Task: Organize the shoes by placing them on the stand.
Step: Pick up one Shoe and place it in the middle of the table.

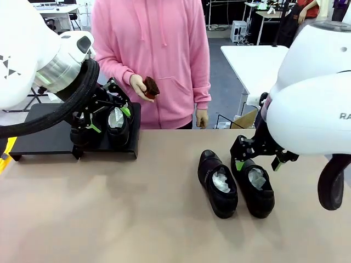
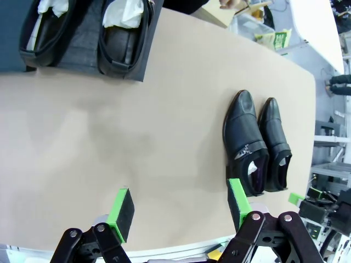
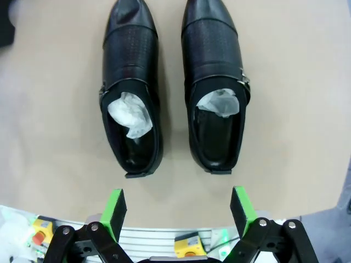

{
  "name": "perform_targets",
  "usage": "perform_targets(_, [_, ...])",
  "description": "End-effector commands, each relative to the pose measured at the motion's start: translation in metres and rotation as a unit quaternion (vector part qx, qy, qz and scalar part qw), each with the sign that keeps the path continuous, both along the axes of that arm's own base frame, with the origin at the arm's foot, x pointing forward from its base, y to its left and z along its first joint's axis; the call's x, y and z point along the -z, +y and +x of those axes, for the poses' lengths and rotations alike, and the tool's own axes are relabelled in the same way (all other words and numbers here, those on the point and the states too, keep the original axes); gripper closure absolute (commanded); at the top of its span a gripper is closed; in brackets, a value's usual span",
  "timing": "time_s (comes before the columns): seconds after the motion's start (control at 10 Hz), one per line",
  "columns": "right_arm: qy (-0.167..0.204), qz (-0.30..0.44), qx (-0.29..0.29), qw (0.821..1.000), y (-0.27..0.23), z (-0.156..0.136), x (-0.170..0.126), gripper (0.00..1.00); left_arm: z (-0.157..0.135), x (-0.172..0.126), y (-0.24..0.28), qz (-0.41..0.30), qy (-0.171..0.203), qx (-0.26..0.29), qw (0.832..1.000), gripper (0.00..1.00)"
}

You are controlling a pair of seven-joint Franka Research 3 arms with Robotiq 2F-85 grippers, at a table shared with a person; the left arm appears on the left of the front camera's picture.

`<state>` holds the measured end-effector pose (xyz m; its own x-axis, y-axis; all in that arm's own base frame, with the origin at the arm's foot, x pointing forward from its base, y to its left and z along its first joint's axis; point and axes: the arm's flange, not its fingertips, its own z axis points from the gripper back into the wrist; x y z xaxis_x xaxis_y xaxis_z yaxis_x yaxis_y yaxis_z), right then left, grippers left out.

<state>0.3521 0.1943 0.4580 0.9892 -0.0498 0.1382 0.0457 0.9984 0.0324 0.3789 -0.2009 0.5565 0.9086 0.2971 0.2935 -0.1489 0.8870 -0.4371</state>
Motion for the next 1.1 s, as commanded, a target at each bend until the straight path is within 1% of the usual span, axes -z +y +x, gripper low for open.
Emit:
perform_targets(0.0, [0.001, -0.010, -0.024, 1.000, 0.010, 0.025, 0.013, 0.00, 0.000, 0.001, 0.002, -0.005, -0.006, 0.000, 1.000, 0.12])
perform_targets(0.3, [-0.009, -0.005, -0.043, 0.999, 0.030, 0.042, 0.026, 0.00, 0.000, 0.001, 0.002, -0.005, -0.006, 0.000, 1.000, 0.12])
perform_targets(0.4, [-0.008, -0.007, -0.045, 0.999, 0.035, 0.045, 0.034, 0.05, 0.000, 0.001, 0.002, -0.005, -0.006, 0.000, 1.000, 0.12])
perform_targets(0.5, [-0.012, -0.002, -0.042, 0.999, 0.036, 0.046, 0.038, 0.24, 0.000, 0.001, 0.002, -0.005, -0.006, 0.000, 1.000, 0.12])
perform_targets(0.6, [-0.016, -0.004, -0.027, 1.000, 0.036, 0.047, 0.039, 0.43, 0.000, 0.001, 0.002, -0.005, -0.006, 0.000, 1.000, 0.12])
perform_targets(0.7, [-0.003, 0.004, -0.019, 1.000, 0.038, 0.048, 0.043, 0.43, 0.000, 0.001, 0.002, -0.005, -0.006, 0.000, 1.000, 0.12])
perform_targets(1.0, [0.005, 0.010, -0.011, 1.000, 0.046, 0.052, 0.061, 0.43, 0.000, 0.001, 0.002, -0.005, -0.006, 0.000, 1.000, 0.12])
